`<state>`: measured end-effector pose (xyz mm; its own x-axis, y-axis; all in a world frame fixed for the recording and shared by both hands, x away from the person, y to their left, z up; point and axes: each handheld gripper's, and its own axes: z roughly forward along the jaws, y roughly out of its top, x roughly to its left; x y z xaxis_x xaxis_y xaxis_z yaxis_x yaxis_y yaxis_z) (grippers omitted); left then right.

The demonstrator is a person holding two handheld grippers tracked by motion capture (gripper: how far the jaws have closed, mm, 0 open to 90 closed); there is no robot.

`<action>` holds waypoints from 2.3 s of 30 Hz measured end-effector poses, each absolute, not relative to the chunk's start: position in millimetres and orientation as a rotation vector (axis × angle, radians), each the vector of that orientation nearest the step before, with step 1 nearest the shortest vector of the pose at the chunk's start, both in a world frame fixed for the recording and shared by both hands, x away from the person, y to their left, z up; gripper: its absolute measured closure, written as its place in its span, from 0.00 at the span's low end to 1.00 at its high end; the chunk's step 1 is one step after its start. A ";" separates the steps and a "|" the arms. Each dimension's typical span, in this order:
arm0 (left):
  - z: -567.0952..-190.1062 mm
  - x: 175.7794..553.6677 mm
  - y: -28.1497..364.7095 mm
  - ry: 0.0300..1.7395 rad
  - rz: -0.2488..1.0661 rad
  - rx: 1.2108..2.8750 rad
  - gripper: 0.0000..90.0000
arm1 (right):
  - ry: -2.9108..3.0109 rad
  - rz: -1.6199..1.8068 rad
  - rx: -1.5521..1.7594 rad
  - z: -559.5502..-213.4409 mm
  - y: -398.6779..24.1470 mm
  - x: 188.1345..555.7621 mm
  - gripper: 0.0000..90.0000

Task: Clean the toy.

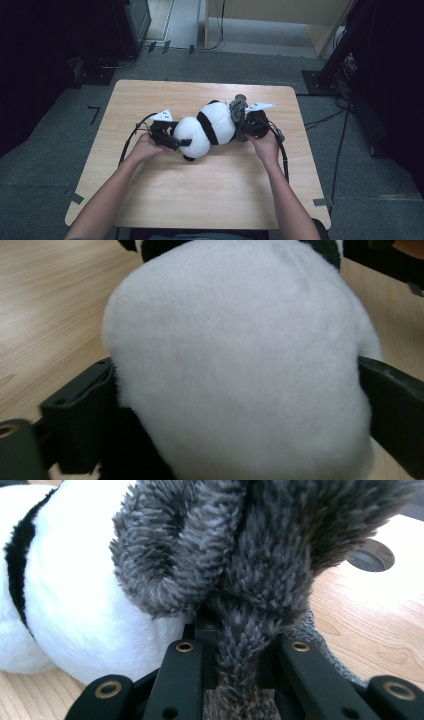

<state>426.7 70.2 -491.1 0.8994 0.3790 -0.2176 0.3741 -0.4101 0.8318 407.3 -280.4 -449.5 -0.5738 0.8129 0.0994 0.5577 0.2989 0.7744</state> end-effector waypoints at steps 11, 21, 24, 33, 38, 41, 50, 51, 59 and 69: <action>-482.9 400.1 65.4 0.545 0.057 2.024 0.54 | 2.201 1.137 1.259 -442.6 -288.8 406.9 0.88; -467.0 391.7 68.7 0.623 0.056 1.948 0.64 | 2.143 1.217 1.262 -414.3 -301.9 391.0 0.88; -462.9 392.3 71.7 0.651 0.031 1.903 0.65 | 2.135 1.249 1.236 -402.7 -299.8 384.9 0.88; -445.1 385.3 67.0 0.730 0.060 1.832 0.64 | 2.172 1.309 1.151 -379.5 -276.7 369.2 0.88; -446.0 385.9 64.7 0.835 0.041 1.799 0.64 | 2.205 1.344 1.109 -371.0 -262.9 360.1 0.88; -444.0 382.0 59.4 0.871 0.059 1.791 0.63 | 2.235 1.369 1.081 -368.9 -251.3 355.2 0.88; -444.7 378.5 44.5 0.913 0.038 1.795 0.63 | 2.332 1.372 1.009 -372.0 -218.4 343.3 0.87; -445.0 378.8 43.5 0.918 0.027 1.790 0.63 | 2.338 1.372 1.010 -373.4 -216.1 342.7 0.87; -442.2 377.2 35.0 0.944 0.019 1.766 0.63 | 2.368 1.363 1.015 -394.5 -196.8 338.5 0.87; -442.0 385.5 44.3 1.028 -0.023 1.704 0.63 | 2.407 1.300 0.877 -424.2 -169.2 321.2 0.88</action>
<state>385.5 44.3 -442.0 0.6244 0.6116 -0.4858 0.6330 -0.0318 0.7735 321.2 -169.2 -424.2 -0.7811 0.6226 0.0485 0.3818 0.4148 0.8259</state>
